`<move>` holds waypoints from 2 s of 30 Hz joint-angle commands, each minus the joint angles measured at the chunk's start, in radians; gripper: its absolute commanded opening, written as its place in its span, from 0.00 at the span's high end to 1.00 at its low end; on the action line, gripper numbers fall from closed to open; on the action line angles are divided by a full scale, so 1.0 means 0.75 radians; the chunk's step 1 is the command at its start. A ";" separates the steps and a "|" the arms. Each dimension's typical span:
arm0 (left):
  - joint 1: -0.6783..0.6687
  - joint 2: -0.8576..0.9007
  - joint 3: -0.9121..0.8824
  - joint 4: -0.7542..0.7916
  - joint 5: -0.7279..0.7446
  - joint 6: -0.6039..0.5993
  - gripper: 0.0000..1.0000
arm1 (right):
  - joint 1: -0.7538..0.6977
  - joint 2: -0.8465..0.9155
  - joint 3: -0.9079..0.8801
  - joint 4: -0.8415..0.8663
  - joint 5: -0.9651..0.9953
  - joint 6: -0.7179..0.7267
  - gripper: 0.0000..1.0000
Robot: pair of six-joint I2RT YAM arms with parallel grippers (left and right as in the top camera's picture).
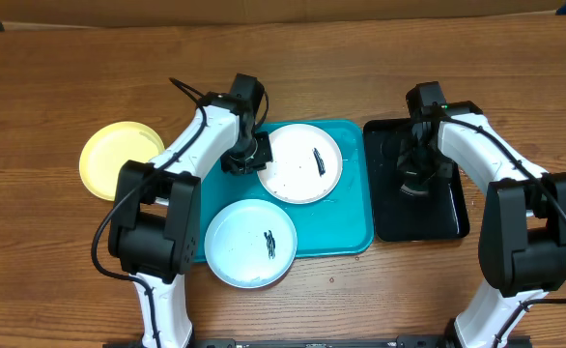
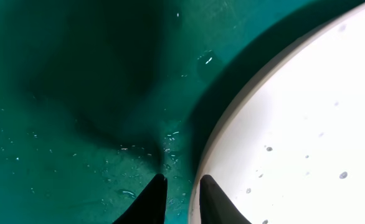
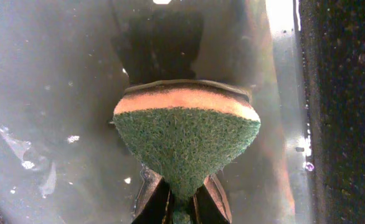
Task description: Clean dirty plates on tray and stack at the side
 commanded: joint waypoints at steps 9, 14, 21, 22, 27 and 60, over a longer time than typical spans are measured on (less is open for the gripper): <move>0.021 0.020 0.028 -0.004 0.084 0.039 0.89 | -0.009 0.004 -0.006 0.005 -0.001 0.000 0.95; 0.023 0.020 0.029 -0.004 0.084 0.039 0.83 | -0.009 0.004 -0.006 0.005 -0.001 0.001 0.95; 0.035 0.020 0.063 -0.043 0.099 0.041 0.82 | -0.009 0.004 -0.006 0.005 -0.001 0.001 0.95; 0.037 0.020 0.077 -0.060 0.098 0.052 0.82 | -0.009 0.004 -0.006 0.005 -0.001 0.001 0.95; 0.039 0.020 0.105 -0.087 0.098 0.080 0.82 | -0.009 0.004 -0.006 0.005 -0.001 0.001 0.95; 0.004 0.021 0.009 -0.037 0.032 0.079 0.96 | -0.010 -0.083 0.150 -0.155 -0.007 -0.106 0.96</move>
